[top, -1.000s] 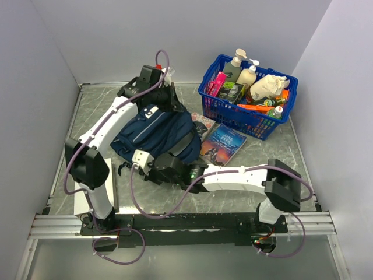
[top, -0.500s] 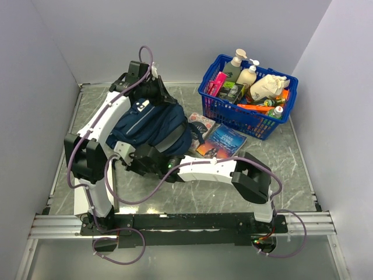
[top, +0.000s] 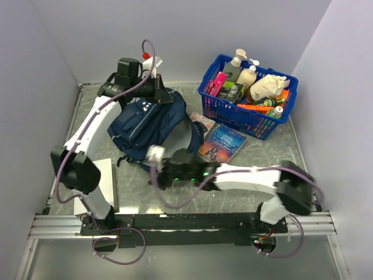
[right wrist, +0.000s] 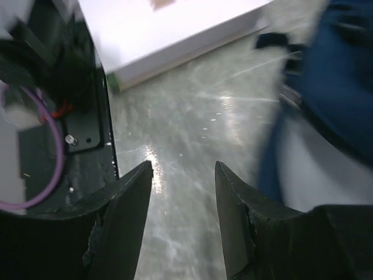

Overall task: Pack the student bag
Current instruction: Unzip the student bag at the center of the board.

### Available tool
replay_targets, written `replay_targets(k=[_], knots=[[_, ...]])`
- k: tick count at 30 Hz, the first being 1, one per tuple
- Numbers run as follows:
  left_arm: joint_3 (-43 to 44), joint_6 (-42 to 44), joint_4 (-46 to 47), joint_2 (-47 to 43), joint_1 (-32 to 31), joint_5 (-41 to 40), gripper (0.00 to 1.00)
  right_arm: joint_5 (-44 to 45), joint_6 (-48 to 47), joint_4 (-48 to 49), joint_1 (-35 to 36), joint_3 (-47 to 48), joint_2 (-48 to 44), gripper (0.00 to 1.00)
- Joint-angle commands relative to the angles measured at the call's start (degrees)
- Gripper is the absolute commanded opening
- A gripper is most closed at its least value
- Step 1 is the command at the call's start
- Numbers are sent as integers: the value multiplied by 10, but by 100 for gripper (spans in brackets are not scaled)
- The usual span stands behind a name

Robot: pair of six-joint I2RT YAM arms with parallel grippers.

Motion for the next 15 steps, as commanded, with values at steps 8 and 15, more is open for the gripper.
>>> replay_targets(k=[8,15], knots=[[-32,249,-76,-129,0,-13,1,41,136,59,-130,-76,-73,40],[-132,244,23,-176,25,-100,1,106,192,-65,-147,-65,-81,55]])
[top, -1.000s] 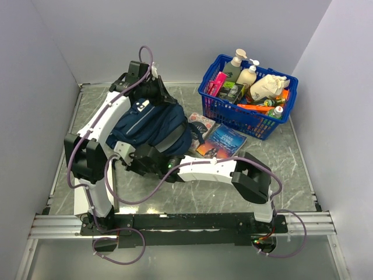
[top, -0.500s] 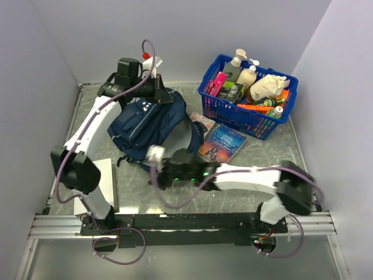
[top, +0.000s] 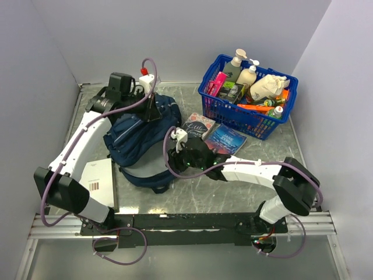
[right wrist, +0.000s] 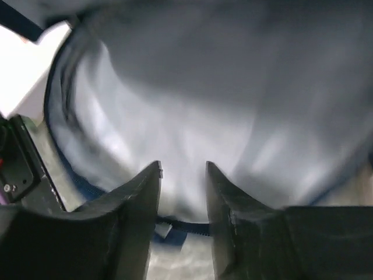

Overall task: Pack the student bag
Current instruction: Unzip the student bag at the center of the board, then pick up the book from the center of the board.

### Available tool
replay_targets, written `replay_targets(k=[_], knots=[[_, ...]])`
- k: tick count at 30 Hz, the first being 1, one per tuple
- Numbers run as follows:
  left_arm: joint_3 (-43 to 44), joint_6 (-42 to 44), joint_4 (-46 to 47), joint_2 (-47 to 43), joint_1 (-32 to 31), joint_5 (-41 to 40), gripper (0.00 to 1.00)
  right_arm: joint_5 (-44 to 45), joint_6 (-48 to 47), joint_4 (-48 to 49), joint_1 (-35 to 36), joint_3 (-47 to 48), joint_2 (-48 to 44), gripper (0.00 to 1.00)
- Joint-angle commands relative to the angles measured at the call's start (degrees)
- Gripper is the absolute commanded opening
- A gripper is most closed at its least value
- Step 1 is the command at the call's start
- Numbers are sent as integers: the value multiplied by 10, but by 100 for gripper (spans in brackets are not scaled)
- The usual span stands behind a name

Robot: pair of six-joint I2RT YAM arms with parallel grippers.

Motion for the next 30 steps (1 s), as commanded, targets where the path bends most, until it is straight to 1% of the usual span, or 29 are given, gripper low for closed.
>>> replay_targets(k=[1,2,3,4,6,7,9,10,11,12,15,16,17,19,23,27,30], knots=[[-23,24,127,-42,28,-63,1,58,61,-97,-26,19,-48,67],[-34,25,133,-42,28,-67,1,84,93,-153,-33,33,-70,76],[-37,25,140,-41,29,-70,1,93,107,-174,-42,39,-81,85],[-41,28,141,-40,30,-79,1,95,133,-189,-61,31,-110,100],[-51,31,146,-40,32,-89,1,82,167,-197,-86,5,-145,100],[-55,31,154,-45,39,-97,1,65,188,-189,-121,-31,-173,100],[-67,28,169,-50,55,-103,1,19,209,-193,-151,-62,-192,100],[-68,27,176,-53,59,-103,1,19,233,-209,-167,-78,-198,100],[-70,25,178,-55,65,-103,1,22,243,-236,-191,-81,-198,100],[-72,25,181,-58,67,-103,1,45,254,-289,-203,-83,-198,99],[-85,15,196,-67,69,-91,1,72,305,-367,-241,-108,-204,98],[-93,11,201,-68,69,-84,1,101,314,-375,-246,-118,-223,98],[-97,7,210,-69,69,-75,1,109,321,-380,-261,-128,-234,98],[-107,-3,220,-72,69,-71,1,121,334,-379,-277,-152,-263,99],[-115,-13,239,-73,69,-74,1,136,339,-369,-311,-163,-274,99],[-89,-34,231,-71,72,-27,1,109,328,-324,-350,-163,-231,95],[-74,-35,228,-66,72,-19,1,92,334,-281,-367,-162,-200,93]])
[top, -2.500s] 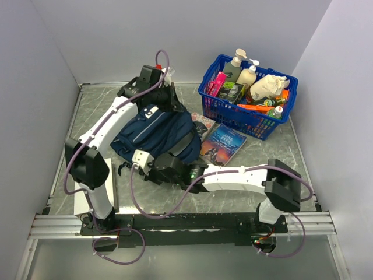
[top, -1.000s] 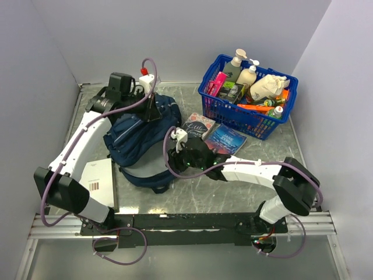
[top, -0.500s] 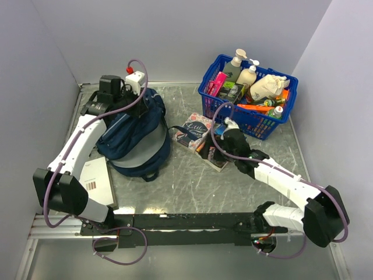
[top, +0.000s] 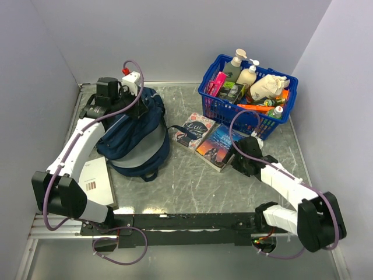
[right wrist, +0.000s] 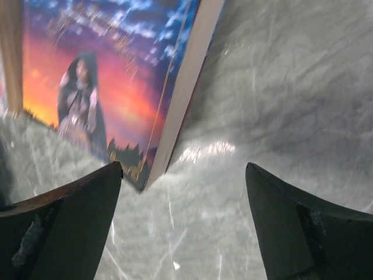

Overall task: Pack the student bag
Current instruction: Pick up the book from the center of the board.

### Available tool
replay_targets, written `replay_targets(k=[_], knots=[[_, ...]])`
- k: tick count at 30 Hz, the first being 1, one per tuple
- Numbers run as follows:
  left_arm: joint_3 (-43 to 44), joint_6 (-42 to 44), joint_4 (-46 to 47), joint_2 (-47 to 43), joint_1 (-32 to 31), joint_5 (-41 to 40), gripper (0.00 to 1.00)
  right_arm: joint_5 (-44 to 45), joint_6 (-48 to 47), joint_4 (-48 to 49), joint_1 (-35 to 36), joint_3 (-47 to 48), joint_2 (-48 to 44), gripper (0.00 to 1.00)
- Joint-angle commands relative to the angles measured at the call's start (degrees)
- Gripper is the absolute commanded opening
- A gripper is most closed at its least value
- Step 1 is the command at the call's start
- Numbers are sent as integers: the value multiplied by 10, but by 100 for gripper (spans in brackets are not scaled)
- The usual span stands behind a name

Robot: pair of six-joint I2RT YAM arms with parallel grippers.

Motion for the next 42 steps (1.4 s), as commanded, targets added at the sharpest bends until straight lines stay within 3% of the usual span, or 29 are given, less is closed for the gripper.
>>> replay_targets(k=[1,8,15,32,36,39,41,42], knots=[[44,-22,70,-24,1,49,1,-18,20,70,-28,5,41,91],[-3,-10,89,-4,0,61,1,-44,36,178,-39,9,97,73],[-12,15,77,0,-2,96,1,-70,55,205,-41,25,143,60],[-38,26,87,-16,-24,96,1,-74,19,167,-42,102,124,58],[-41,23,87,-19,-24,96,1,-87,34,200,-42,84,122,52],[-44,22,91,-22,-25,97,1,-92,40,232,-43,70,123,45],[-44,21,91,-23,-25,102,1,-93,41,237,-45,71,133,32],[-44,21,91,-24,-25,103,1,-95,39,243,-44,72,136,21]])
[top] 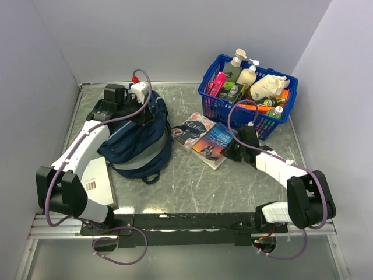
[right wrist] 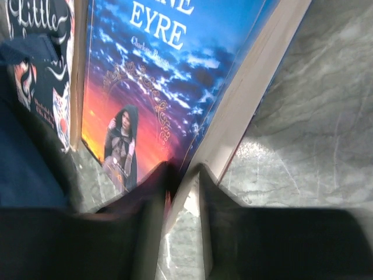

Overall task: Pack the student bag
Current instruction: Pick up the book from the center of the board.

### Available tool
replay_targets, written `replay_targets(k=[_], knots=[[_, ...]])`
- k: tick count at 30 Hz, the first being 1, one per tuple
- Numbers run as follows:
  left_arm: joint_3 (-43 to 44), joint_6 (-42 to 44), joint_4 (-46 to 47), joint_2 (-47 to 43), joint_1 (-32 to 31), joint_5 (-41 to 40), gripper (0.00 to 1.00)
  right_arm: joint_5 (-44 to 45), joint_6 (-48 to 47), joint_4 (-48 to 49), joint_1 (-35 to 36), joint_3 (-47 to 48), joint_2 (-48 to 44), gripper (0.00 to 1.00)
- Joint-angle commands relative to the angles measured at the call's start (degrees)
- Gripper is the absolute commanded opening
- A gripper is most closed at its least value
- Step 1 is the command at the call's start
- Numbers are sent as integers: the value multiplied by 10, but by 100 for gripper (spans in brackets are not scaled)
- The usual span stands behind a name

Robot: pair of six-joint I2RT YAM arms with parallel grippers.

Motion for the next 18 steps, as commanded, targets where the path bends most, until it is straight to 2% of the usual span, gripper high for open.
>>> replay_targets(k=[1,4,9,18], knots=[[9,0,58,-35,-8,42,1,-14,12,120,-5,12,9,17],[11,0,58,-41,-9,45,1,-26,12,131,-7,6,10,0],[8,0,59,-45,-9,45,1,-32,15,141,-9,-12,-21,0],[7,-2,61,-50,-9,44,1,-85,29,110,4,-13,-174,0]])
